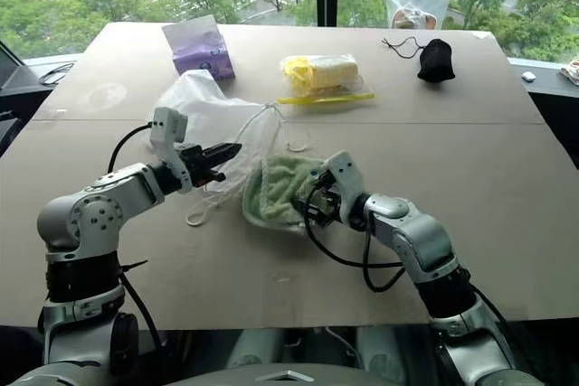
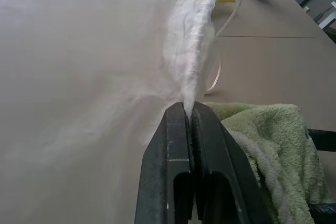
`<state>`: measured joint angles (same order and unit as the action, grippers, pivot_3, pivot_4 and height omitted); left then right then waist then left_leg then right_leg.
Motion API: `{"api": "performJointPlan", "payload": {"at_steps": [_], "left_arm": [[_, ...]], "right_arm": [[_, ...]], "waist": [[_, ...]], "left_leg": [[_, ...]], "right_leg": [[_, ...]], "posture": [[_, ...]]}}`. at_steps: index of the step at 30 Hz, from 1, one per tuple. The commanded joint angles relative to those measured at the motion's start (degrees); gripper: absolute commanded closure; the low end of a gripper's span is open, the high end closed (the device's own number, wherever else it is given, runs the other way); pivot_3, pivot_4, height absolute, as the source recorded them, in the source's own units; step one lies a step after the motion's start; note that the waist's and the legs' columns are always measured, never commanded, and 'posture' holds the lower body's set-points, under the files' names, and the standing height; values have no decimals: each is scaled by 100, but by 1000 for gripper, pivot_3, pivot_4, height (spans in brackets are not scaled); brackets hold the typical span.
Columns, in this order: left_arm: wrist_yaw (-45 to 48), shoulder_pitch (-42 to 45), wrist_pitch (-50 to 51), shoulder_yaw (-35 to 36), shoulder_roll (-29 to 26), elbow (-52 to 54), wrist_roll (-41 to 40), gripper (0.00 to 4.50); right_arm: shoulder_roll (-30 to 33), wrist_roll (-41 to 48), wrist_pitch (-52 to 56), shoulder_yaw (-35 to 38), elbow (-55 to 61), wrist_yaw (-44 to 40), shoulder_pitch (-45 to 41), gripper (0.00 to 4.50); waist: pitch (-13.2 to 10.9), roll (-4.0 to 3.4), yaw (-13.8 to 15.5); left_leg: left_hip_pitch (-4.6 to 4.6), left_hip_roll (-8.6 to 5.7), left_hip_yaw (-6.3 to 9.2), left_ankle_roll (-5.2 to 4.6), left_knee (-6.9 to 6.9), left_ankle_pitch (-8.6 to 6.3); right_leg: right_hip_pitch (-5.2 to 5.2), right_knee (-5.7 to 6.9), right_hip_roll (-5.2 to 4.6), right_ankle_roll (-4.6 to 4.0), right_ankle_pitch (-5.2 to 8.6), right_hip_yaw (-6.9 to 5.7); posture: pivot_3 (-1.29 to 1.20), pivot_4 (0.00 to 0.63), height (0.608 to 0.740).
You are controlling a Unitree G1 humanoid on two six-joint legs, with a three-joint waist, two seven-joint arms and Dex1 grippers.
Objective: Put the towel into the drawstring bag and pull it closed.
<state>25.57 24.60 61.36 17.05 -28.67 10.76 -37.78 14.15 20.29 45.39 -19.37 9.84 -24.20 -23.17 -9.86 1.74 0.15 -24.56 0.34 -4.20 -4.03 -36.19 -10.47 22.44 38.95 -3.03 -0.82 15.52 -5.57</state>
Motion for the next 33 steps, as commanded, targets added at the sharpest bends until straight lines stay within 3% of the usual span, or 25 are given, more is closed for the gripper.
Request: {"api": "performJointPlan", "payload": {"at_steps": [1, 4, 8, 10, 12, 18, 23, 29, 33], "left_arm": [[-162, -15, -135, 32, 3, 279, 26, 4436], [-242, -44, -235, 9, 24, 232, 87, 4500], [-184, -85, -390, -60, -30, 152, 159, 4500], [-115, -92, -439, -95, -55, 97, 172, 4500], [15, -80, -464, -176, -96, 30, 157, 4500], [647, 13, -361, -472, -122, -79, -86, 4500], [1039, 174, -150, -723, -63, -138, -356, 4500], [1394, 480, 224, -773, 23, -48, -937, 4500], [1508, 539, 452, -681, -64, 49, -1236, 4500]], "right_arm": [[13, -850, -784, -902, -1005, -320, -113, 0], [-95, -1141, -1352, -1009, -1472, -488, -160, 777], [-372, -1118, -2069, -609, -1802, -526, -82, 2651], [-254, -892, -2543, -384, -1439, -912, 111, 3320], [7, -334, -2565, -17, -693, -1453, 390, 4297], [970, 1221, -1887, 1062, 1207, -2296, 918, 4414], [739, 1751, -1775, 1269, 1445, -2301, 631, 4414], [211, 802, -2526, 337, 92, -2726, 294, 4414], [117, -213, -2950, -39, -1159, -2421, -35, 4414]], "waist": [[3, 2, -77], [3, 3, -123], [5, 3, -119], [5, 2, -98], [2, -1, -62], [-13, -18, 62], [-14, -19, 35], [-15, -21, 51], [-16, -21, 54]], "left_leg": [[9, 1, 2, 2, 0, -2], [62, 1, -1, 10, 15, -20], [92, 6, 0, 15, 40, -21], [92, 7, 1, 24, 43, -17], [84, 7, 1, 24, 42, -17], [19, 1, 0, 29, 39, -23], [-13, 3, 0, 29, 39, -20], [-19, 3, -4, 8, 29, -9], [-20, 2, -6, 7, 24, -8]], "right_leg": [[-8, 2, 0, 0, 0, 0], [-51, -1, 0, 17, 11, 5], [-67, -3, 1, 17, 13, 1], [-66, -3, 1, 16, 12, 1], [-62, -9, -1, 15, 11, 1], [-21, -46, -13, -2, 0, -1], [24, -29, -7, -4, 0, -1], [22, -30, -7, -3, 0, -1], [23, -27, -7, -3, 0, -1]], "posture": [[0, 150, 740], [0, 150, 740], [0, 150, 740], [0, 150, 740], [0, 150, 740], [0, 150, 740], [0, 150, 740], [0, 150, 740], [0, 150, 740]]}}
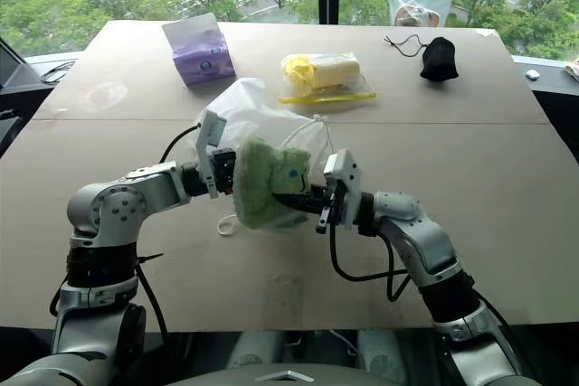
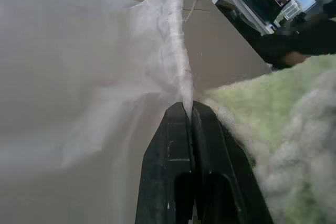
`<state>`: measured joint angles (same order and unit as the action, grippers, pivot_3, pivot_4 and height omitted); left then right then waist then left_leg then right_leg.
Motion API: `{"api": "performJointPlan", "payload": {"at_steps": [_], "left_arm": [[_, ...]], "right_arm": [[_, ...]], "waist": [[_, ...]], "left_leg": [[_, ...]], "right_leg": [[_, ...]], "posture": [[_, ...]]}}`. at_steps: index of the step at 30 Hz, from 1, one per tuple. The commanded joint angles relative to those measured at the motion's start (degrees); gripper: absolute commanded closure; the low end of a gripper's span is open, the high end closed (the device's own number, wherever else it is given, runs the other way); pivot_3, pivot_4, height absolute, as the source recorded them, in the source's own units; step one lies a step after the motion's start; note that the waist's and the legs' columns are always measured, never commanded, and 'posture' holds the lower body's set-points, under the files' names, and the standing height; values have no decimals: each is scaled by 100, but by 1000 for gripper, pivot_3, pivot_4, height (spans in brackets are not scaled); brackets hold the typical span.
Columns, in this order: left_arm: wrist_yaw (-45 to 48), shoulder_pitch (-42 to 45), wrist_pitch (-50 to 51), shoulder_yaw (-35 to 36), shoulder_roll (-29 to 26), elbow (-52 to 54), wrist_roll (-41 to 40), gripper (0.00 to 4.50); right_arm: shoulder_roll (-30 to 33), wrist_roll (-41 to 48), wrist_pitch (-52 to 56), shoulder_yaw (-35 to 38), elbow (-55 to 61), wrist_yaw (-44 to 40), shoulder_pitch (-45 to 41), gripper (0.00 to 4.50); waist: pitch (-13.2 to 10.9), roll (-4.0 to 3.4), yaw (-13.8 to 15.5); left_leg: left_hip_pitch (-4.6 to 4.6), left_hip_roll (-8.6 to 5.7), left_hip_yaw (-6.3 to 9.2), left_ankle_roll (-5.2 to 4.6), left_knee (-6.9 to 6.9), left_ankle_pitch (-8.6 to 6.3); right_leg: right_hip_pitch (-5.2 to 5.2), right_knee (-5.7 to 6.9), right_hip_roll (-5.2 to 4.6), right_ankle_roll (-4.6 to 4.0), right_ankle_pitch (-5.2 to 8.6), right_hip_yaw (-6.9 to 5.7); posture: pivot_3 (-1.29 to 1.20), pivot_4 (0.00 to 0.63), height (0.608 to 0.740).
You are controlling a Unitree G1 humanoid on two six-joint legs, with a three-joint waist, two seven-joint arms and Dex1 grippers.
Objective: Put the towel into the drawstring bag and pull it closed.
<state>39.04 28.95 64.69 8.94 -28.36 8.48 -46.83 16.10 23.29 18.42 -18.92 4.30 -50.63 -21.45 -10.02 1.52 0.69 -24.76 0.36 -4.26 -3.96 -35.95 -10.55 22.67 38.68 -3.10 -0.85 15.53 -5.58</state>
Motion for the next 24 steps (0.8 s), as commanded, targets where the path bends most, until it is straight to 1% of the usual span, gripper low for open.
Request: {"api": "performJointPlan", "payload": {"at_steps": [1, 3, 5, 10, 13, 17, 22, 24], "left_arm": [[172, 89, 134, 131, -139, 305, -355, 4500], [209, 20, 106, 108, -256, 373, -344, 4500], [224, -38, 55, 80, -340, 417, -310, 4500], [266, -185, -232, -9, -500, 528, -136, 4500], [374, -182, -311, -106, -619, 676, -123, 4500], [795, -332, -520, -322, -1033, 940, 14, 4500], [1079, -221, -586, -282, -1322, 932, -49, 4500], [1185, -152, -647, -375, -1422, 941, 25, 4500]], "right_arm": [[-81, -724, -367, -111, -873, 319, -280, 4414], [-23, -1197, -400, -174, -1285, 610, -418, 4414], [-41, -1425, -387, -140, -1470, 825, -493, 4414], [72, -1666, 303, -100, -1200, 1142, -593, 4414], [95, -1707, 1113, -78, -900, 1320, -670, 4414], [-3, -1495, 2159, 154, -601, 1554, -875, 4414], [262, -1741, 2546, -4, -520, 1662, -972, 4414], [265, -1720, 2626, 20, -508, 1714, -979, 4414]], "waist": [[0, 0, -3], [-2, -1, 2], [-2, -1, -7], [-1, -2, 1], [-1, -2, 12], [0, -5, 6], [-1, -7, 14], [-1, -7, 13]], "left_leg": [[1, 0, 0, 0, -1, 0], [0, 0, 0, 1, -2, 1], [1, 0, 0, 1, -5, 1], [10, 0, 2, 3, -7, 1], [8, 0, 5, 26, -12, -13], [7, 0, 5, 28, -13, -15], [6, 0, 7, 28, -12, -15], [5, 0, 7, 27, -12, -16]], "right_leg": [[0, 2, 0, 0, 0, 0], [1, 8, 0, 0, 0, 0], [1, 9, 0, -1, 0, 0], [-5, 15, 0, -1, 0, 1], [-8, 15, -2, -1, 0, 0], [-7, 15, -4, -2, 0, 0], [-6, 14, -4, -4, 1, -1], [-5, 11, -6, -4, 1, -1]], "posture": [[0, 150, 740], [0, 150, 740], [0, 150, 740], [0, 150, 740], [0, 150, 740], [0, 150, 740], [0, 150, 740], [0, 150, 740]]}}
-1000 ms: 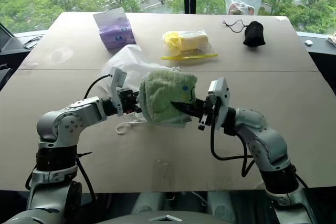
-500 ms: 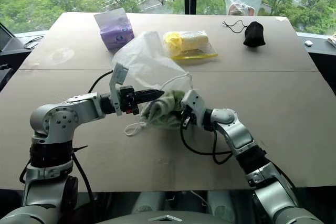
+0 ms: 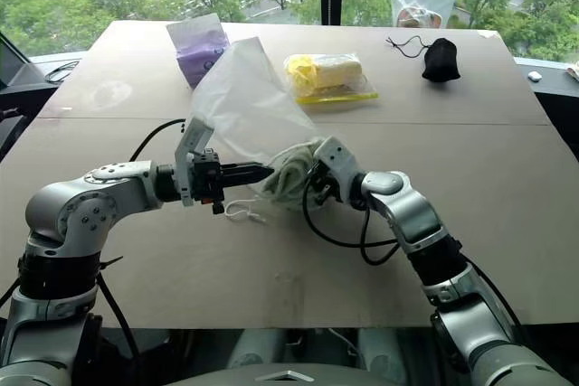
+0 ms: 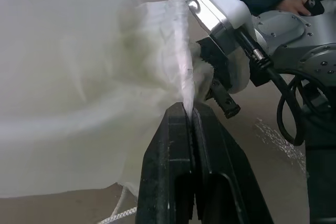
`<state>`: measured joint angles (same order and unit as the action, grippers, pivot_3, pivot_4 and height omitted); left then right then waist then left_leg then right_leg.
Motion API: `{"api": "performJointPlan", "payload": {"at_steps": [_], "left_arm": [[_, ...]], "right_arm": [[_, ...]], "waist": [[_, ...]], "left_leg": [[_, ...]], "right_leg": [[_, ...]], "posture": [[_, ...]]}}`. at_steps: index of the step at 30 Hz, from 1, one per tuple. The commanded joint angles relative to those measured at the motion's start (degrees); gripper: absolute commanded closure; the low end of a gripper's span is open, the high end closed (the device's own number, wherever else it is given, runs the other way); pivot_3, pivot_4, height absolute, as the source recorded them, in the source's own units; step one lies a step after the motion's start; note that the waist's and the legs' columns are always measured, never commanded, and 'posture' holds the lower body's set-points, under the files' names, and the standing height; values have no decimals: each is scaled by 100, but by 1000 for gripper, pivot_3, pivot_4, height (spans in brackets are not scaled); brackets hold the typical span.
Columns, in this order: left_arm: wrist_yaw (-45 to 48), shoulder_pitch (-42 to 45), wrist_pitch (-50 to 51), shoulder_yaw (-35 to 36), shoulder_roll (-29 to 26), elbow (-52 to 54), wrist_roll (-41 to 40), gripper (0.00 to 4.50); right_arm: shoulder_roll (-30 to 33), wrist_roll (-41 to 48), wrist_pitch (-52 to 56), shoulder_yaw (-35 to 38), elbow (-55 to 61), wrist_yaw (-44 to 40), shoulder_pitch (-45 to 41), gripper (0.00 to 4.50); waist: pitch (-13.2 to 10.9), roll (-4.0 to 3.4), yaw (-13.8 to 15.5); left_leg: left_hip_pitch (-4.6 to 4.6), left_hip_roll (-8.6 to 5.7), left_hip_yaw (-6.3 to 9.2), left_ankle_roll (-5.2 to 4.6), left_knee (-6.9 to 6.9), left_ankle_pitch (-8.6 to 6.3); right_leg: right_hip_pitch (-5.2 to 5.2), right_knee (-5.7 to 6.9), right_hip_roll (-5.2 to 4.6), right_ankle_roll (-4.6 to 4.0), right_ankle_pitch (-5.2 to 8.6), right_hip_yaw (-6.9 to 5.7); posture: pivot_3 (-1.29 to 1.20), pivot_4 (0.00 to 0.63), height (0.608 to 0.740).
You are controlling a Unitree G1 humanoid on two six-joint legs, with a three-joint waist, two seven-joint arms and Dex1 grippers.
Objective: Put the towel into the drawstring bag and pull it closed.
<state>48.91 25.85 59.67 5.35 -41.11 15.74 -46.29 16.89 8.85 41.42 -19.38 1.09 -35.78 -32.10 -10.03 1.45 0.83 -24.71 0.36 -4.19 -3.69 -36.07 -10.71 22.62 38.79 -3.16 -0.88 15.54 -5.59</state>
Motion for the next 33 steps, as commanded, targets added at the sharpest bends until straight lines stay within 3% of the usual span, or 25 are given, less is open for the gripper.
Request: {"api": "performJointPlan", "payload": {"at_steps": [1, 5, 10, 21, 27, 33], "left_arm": [[230, 171, -182, -76, -168, 244, 11, 4500], [102, 194, -293, -241, -55, 354, 101, 4500], [118, 23, -566, -666, -77, 605, 470, 4500], [79, 111, -473, -739, 141, 583, 346, 4500], [95, 125, -426, -552, 92, 468, 303, 4500], [75, -71, -460, -396, -75, 452, 374, 4500]], "right_arm": [[178, -254, 355, 71, -164, 245, 88, 4414], [-73, -17, 575, 255, 90, 392, 69, 4414], [-1325, 1153, 1444, 1707, 432, 997, -73, 4414], [-2781, 2742, 2796, 3632, 883, 2201, 25, 4414], [-3004, 3775, 3021, 4518, 739, 2779, 66, 4414], [-3069, 4613, 3181, 4662, 864, 3281, 297, 4414]], "waist": [[0, 0, -2], [0, 0, -6], [-3, -3, -37], [-12, -18, -97], [-17, -25, -142], [-19, -30, -175]], "left_leg": [[0, 0, 0, 0, 0, 0], [-1, 0, 0, 0, 1, 0], [-6, 0, -1, 0, 5, 1], [-7, -1, -4, -1, 21, 1], [-8, -1, -6, -5, 25, 3], [-4, -1, -11, -26, 42, 16]], "right_leg": [[0, -1, 0, 0, 0, 0], [0, 1, 0, 1, 0, 0], [8, 3, 1, 1, -1, 0], [10, -3, 1, 2, -1, 0], [11, -5, 2, 2, -1, 0], [17, -4, 4, 1, 0, 4]], "posture": [[0, 150, 740], [0, 150, 740], [0, 150, 740], [0, 150, 740], [0, 150, 740], [0, 150, 740]]}}
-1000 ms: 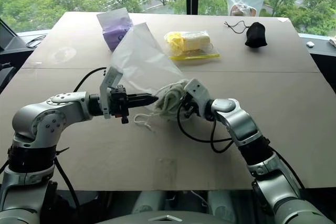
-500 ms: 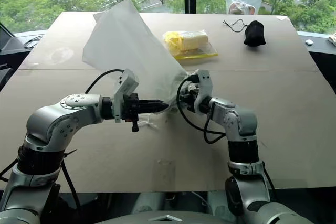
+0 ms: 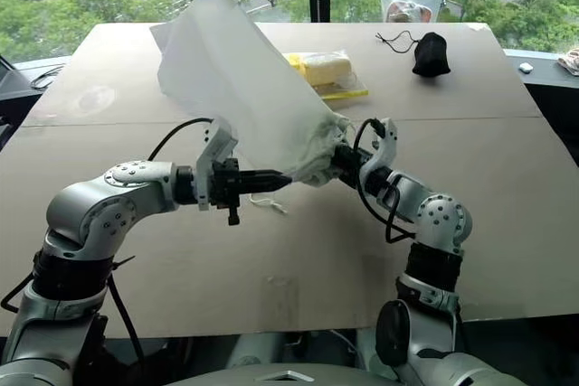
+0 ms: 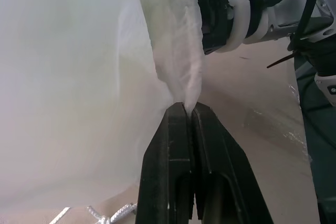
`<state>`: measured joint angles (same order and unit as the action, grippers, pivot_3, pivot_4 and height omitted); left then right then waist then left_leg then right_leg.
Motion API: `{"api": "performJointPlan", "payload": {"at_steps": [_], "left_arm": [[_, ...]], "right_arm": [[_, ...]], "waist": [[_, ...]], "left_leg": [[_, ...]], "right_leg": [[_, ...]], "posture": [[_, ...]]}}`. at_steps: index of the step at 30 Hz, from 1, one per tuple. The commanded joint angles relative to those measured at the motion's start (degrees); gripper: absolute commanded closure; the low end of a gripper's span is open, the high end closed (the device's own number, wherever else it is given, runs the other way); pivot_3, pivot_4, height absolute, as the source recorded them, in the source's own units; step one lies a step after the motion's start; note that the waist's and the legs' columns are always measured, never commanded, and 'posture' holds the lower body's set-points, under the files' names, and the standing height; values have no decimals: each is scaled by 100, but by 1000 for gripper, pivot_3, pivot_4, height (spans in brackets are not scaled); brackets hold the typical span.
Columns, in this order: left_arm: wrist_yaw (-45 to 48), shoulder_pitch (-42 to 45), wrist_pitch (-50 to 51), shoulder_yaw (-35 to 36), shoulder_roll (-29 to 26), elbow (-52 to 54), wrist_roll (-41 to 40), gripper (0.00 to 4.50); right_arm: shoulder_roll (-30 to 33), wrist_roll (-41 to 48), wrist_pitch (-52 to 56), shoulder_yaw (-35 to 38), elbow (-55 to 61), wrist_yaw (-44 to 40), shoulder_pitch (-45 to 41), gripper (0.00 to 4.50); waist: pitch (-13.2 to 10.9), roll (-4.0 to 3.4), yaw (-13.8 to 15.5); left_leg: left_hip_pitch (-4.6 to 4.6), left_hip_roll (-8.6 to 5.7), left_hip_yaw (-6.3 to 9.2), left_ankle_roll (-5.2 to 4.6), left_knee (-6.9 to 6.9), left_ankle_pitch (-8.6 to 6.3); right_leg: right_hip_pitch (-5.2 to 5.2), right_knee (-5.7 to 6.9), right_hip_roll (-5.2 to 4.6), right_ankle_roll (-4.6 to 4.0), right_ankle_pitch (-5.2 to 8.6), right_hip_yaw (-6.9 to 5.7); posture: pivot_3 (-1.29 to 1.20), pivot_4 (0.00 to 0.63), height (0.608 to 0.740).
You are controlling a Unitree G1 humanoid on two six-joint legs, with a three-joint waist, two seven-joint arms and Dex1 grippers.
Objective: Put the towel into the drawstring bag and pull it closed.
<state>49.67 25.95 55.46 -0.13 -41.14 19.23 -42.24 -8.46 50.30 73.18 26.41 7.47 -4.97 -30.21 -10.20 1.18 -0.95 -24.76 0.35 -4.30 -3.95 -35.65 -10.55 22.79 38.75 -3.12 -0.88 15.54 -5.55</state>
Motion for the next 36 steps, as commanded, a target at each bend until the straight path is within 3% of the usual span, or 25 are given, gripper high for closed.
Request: {"api": "performJointPlan", "payload": {"at_steps": [1, 5, 10, 14, 18, 21, 27, 31, 35, 36], "left_arm": [[-60, -85, 4, 121, -33, 164, -51, 4500], [-455, 152, 243, -47, 463, 340, -239, 4500], [-953, 655, 661, 23, 1105, 295, -526, 4500], [-1065, 763, 983, 324, 1071, 184, -786, 4500], [-1045, 591, 1181, 541, 776, 216, -928, 4500], [-1047, 541, 1226, 599, 683, 174, -994, 4500], [-503, 355, 886, -12, 314, 504, -733, 4500], [-167, 219, 590, -237, -32, 581, -520, 4500], [-166, 187, 482, -111, -116, 280, -408, 4500], [-184, 192, 487, -42, -103, 169, -408, 4500]], "right_arm": [[-550, 559, -17, 51, 224, 289, 132, 4414], [-548, 453, -378, -550, 221, 318, 185, 4414], [1115, -1832, -2080, -3767, 424, -949, 482, 4414], [2225, -3072, -3308, -4964, 315, -1646, 613, 4414], [3003, -3414, -3605, -5002, 860, -2111, 755, 4414], [3147, -3437, -3515, -4871, 1049, -2192, 756, 4414], [2188, -2930, -3077, -4420, 123, -2235, 325, 4414], [2525, -3731, -3261, -4769, -539, -2315, -178, 4414], [2443, -2986, -3007, -4047, -352, -2678, -232, 4414], [2463, -2826, -2920, -3896, -231, -2763, -181, 3592]], "waist": [[-3, -5, 7], [-3, -5, 25], [-3, -4, 7], [-5, 1, 35], [-5, 2, 43], [-5, 4, 57], [-5, 4, 29], [-6, 2, 34], [-6, 2, 95], [-6, 2, 99]], "left_leg": [[0, 0, -1, 0, 1, 0], [-4, 0, -2, -1, 2, 0], [-5, -2, -5, -3, 1, 0], [-5, -3, -9, -3, -3, 0], [-2, -3, -7, -1, -2, 1], [-1, -3, -5, -1, -4, 1], [2, -2, -5, 2, -5, 2], [2, -2, -5, 3, -7, 2], [1, -2, 0, 3, -11, 2], [-1, -2, -1, 3, -11, 2]], "right_leg": [[1, -1, 0, 0, 0, 0], [0, -8, 0, 1, 0, 2], [1, -12, 3, 21, 11, 4], [1, -15, 10, 26, 13, 10], [-2, -14, 11, 27, 13, 10], [-3, -15, 8, 27, 13, 9], [-4, -11, 8, 15, 6, 9], [-4, -10, 7, 4, 0, 8], [-6, -12, 5, 3, 0, 4], [-6, -12, 4, 3, 0, 4]], "posture": [[0, 150, 740], [0, 150, 740], [0, 150, 740], [0, 150, 740], [0, 150, 740], [0, 150, 740], [0, 150, 740], [0, 150, 740], [0, 150, 740], [0, 150, 740]]}}
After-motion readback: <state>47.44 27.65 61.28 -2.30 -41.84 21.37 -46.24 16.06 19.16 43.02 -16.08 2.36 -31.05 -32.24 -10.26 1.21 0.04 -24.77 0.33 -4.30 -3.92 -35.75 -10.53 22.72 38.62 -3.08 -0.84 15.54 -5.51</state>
